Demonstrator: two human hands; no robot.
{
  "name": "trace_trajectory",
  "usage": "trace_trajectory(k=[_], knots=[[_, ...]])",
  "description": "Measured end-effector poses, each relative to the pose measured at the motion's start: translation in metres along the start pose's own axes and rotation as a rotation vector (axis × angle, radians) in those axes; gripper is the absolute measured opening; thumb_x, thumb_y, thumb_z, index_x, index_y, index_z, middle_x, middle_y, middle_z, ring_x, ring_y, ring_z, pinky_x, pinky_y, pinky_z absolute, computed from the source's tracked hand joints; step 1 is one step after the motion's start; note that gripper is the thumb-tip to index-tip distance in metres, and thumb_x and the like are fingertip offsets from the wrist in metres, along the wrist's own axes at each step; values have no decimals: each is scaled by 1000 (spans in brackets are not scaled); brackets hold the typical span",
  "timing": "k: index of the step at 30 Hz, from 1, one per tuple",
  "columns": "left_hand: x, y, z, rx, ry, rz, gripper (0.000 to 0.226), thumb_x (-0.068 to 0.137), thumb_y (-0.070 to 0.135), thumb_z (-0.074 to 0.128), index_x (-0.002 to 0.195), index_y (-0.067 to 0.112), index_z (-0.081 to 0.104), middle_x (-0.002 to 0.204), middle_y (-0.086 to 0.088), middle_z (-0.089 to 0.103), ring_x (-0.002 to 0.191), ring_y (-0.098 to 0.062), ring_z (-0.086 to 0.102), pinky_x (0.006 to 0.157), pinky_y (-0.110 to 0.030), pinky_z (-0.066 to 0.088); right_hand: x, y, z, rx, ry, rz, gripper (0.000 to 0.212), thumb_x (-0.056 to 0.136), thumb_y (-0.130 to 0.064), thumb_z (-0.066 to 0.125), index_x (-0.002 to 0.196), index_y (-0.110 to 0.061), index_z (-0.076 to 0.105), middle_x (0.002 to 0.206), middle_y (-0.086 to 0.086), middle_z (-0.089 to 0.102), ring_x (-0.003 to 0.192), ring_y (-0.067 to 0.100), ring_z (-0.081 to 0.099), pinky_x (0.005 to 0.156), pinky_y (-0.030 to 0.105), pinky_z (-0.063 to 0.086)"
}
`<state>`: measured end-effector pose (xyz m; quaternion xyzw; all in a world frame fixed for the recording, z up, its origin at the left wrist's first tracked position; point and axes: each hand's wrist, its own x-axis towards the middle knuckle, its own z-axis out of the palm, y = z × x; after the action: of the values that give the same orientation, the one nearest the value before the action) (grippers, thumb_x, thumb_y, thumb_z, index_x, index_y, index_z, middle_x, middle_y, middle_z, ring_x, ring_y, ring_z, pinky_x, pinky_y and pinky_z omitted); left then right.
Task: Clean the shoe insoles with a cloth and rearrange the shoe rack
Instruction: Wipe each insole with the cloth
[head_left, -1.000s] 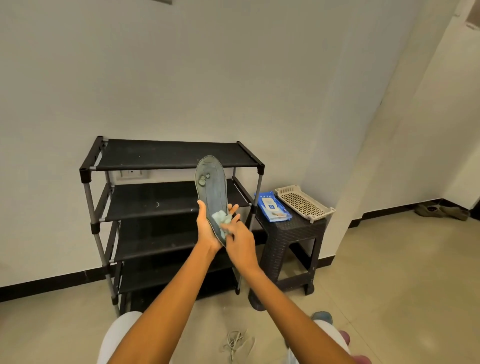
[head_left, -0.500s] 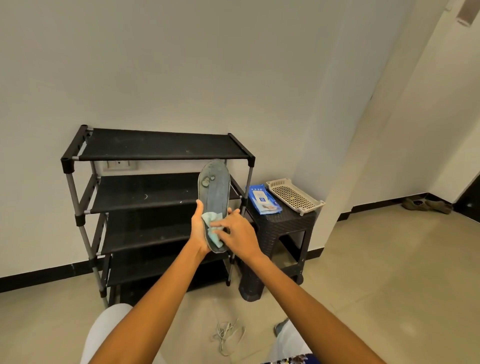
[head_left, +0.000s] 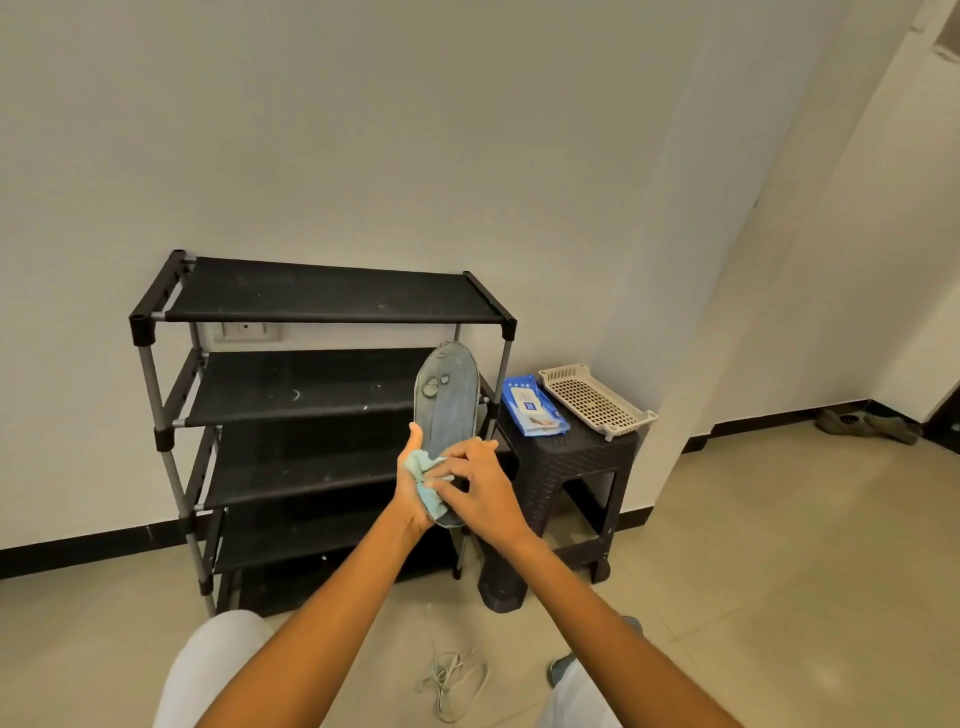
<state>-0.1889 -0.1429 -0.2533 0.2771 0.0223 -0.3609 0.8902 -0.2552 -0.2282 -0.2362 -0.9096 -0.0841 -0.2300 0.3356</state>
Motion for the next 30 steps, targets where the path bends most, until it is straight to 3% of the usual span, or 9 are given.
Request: trace_trajectory(k=[2,5,7,10,13,18,22,26,30], knots=[[0,3,3,24,-19,21,75,84,66,42,118,2,62,118,-19,62,109,-30,60,93,-41,51,8,0,-5,145,74,68,6,86,-10,63,90,-11,66,105,-3,58,99,6,54,90,17,43],[1,9,3,143,-32,56,48,94,44,42,114,5,61,97,-16,71,83,-26,69,75,-36,56,26,1,-26,345,330,302,8,90,-11,57,86,-16,52,88,-2,58,83,11,60,74,29,54],[-1,10,0,201,-48,42,41,90,29,48,117,0,59,100,-19,69,84,-29,68,79,-39,54,35,3,-36,313,373,317,16,89,-10,59,88,-19,46,86,-2,55,81,12,60,65,19,53],[-8,10,2,317,-39,29,32,87,14,43,106,-5,60,85,-19,71,71,-28,70,66,-33,57,42,5,-36,194,266,208,29,88,-5,58,110,-21,48,112,-3,51,99,8,52,75,11,47],[-8,11,4,367,-28,19,29,89,16,43,101,-4,61,76,-17,70,63,-26,68,59,-30,56,44,9,-31,58,167,172,35,91,-6,51,126,-13,51,121,5,51,109,13,47,94,24,45],[-5,14,0,269,-6,93,70,88,63,43,122,4,61,118,-21,63,110,-33,60,98,-46,46,12,7,-12,-333,-85,-222,41,93,-31,39,126,-14,56,113,10,63,106,21,55,96,31,45],[-3,15,-5,194,-26,45,82,84,72,34,112,4,69,114,-21,65,100,-29,65,95,-42,47,-2,19,-7,-539,-200,-489,41,91,-30,44,125,-13,56,123,5,62,117,19,53,107,34,37],[-8,7,14,222,-54,93,65,94,60,27,117,9,62,109,-17,69,96,-28,68,80,-40,55,14,27,-30,-697,-194,-235,69,95,-54,1,148,-17,24,155,1,26,145,18,13,119,38,1],[-11,6,22,182,-93,70,60,96,54,30,123,10,58,112,-17,68,96,-27,68,75,-37,58,23,26,-43,-625,-225,-149,69,91,-57,4,150,-22,11,158,-1,12,146,10,-5,118,33,-7]])
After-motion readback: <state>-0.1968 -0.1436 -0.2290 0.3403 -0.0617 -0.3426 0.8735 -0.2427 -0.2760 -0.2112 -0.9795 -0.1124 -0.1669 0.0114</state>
